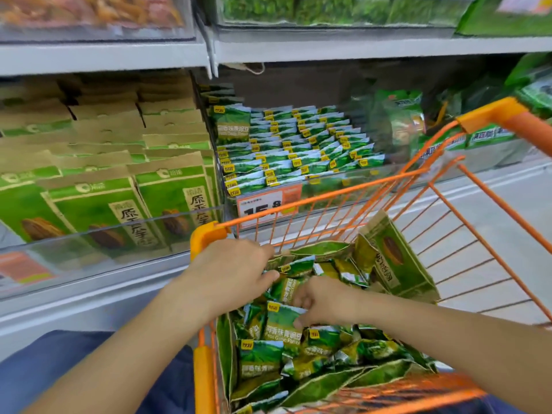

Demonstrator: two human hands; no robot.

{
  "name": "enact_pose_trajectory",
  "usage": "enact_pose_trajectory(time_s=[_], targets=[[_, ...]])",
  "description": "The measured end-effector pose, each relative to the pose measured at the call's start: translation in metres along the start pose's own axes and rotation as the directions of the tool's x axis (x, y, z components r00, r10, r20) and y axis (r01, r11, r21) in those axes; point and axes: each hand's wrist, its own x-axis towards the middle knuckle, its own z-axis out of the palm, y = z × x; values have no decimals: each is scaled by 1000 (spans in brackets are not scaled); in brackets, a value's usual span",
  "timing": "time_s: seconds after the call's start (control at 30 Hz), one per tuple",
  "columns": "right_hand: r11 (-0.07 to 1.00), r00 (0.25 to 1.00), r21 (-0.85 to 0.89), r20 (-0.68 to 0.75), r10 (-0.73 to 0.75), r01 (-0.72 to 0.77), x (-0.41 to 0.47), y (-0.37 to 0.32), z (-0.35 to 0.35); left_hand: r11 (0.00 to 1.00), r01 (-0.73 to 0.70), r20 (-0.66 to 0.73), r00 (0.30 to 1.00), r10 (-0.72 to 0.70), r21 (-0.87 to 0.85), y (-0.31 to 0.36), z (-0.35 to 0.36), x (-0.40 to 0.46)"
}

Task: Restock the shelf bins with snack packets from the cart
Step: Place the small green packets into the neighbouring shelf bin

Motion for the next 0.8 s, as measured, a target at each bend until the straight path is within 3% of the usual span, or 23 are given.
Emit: enact_pose_trajectory(time_s=[0.07, 0.13, 0.2, 0.3, 0.37, 0.53, 0.63, 0.73, 0.8], targets=[[996, 998, 65, -28, -61, 62, -5, -6, -13, 998, -5, -21, 1000, 3, -66, 1, -2, 0], [983, 989, 138, -102, -104, 118, -14, -12, -33, 962, 0, -80, 997, -23, -273, -1, -6, 0], [920, 978, 353, -175, -112, 169, -28, -21, -52, 846, 3, -149, 984, -98, -533, -4, -11, 0], [733, 970, 644, -221, -98, 221, -49, -33, -72, 577, -34, -183, 962, -202, -816, -6, -16, 1], [671, 962, 698, -255, -94, 250, -58, -41, -76, 408, -52, -146, 968, -203, -911, -7, -20, -1], [650, 869, 632, -486, -93, 423, -58, -57, -80, 263, -49, -115, 964, -241, -964, -11, -30, -5], [636, 787, 545, -594, -167, 547, -54, -57, -79, 326, 5, -71, 973, -221, -945, -12, -45, -6], [629, 770, 530, -612, -180, 569, -49, -50, -73, 627, 74, -15, 991, -135, -775, -13, -64, -1], [642, 766, 539, -631, -120, 545, -46, -42, -72, 830, 90, -79, 984, -159, -551, -15, -75, 8]])
